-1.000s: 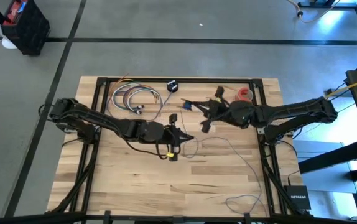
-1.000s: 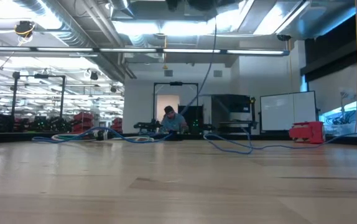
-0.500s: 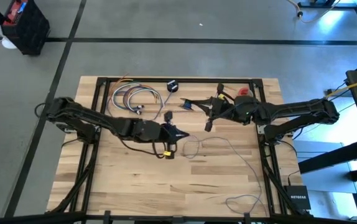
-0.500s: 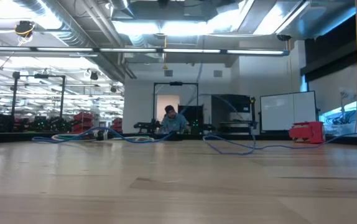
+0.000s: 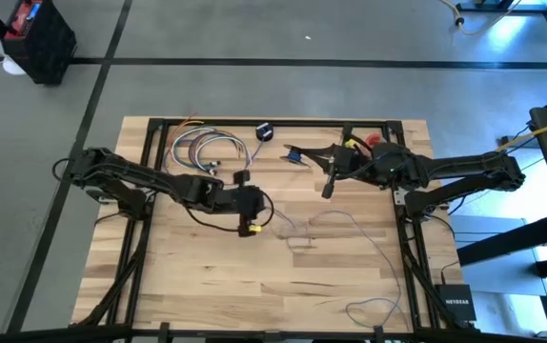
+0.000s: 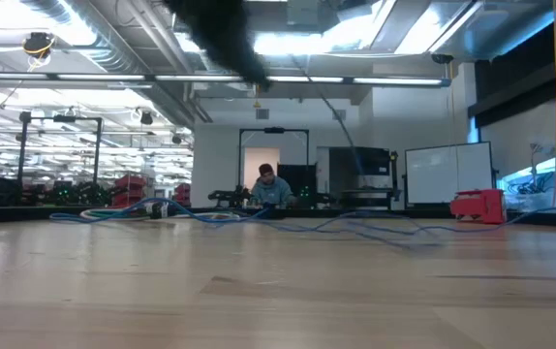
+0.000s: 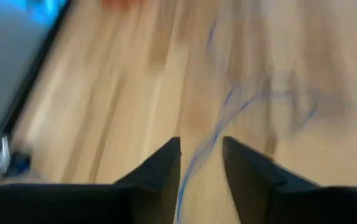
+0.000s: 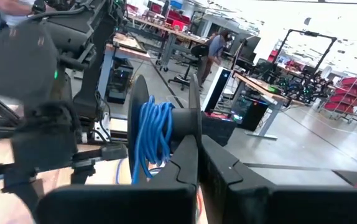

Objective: Coil cords
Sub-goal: Coil the blue wire onto the black spool

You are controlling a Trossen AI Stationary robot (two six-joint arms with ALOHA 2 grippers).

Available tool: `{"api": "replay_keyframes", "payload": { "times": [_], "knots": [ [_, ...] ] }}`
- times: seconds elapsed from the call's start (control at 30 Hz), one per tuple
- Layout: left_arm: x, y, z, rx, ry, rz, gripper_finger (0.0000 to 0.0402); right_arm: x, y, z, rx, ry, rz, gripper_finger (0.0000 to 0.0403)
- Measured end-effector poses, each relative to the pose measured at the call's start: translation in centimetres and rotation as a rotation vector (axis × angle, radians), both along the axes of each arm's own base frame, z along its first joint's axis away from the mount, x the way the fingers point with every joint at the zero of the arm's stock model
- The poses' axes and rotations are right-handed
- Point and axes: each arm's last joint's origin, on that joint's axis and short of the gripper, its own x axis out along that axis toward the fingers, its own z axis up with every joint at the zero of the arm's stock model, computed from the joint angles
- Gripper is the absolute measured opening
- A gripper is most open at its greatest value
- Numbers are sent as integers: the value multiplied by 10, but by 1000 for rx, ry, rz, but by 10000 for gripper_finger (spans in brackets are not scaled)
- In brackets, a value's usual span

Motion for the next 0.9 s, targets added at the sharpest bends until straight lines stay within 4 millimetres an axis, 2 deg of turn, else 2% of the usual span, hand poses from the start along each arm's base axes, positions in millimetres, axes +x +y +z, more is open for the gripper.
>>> {"api": "replay_keyframes", "payload": {
  "times": [0.13,0.27,0.37,0.47,0.57,0.63,0.77,0.9],
  "knots": [
    [-16,2,-9,-11,168,48,150,0,0,0,-14,6,0,5],
    [-26,3,0,-33,163,78,155,0,0,-1,-14,14,1,5],
    [-15,3,20,14,-52,35,149,0,0,-2,-15,21,11,5],
    [2,2,39,68,-378,-48,141,3,1,-4,-15,31,36,5],
    [14,10,44,2,-652,-141,135,3,1,-5,-15,38,37,5],
    [21,16,38,-14,-751,-153,130,3,1,-4,-15,32,37,5],
    [38,30,20,-44,-838,-114,123,3,1,-3,-17,21,37,5],
    [57,38,0,-135,-918,-231,119,3,1,-2,-20,12,37,5]
  ]
}}
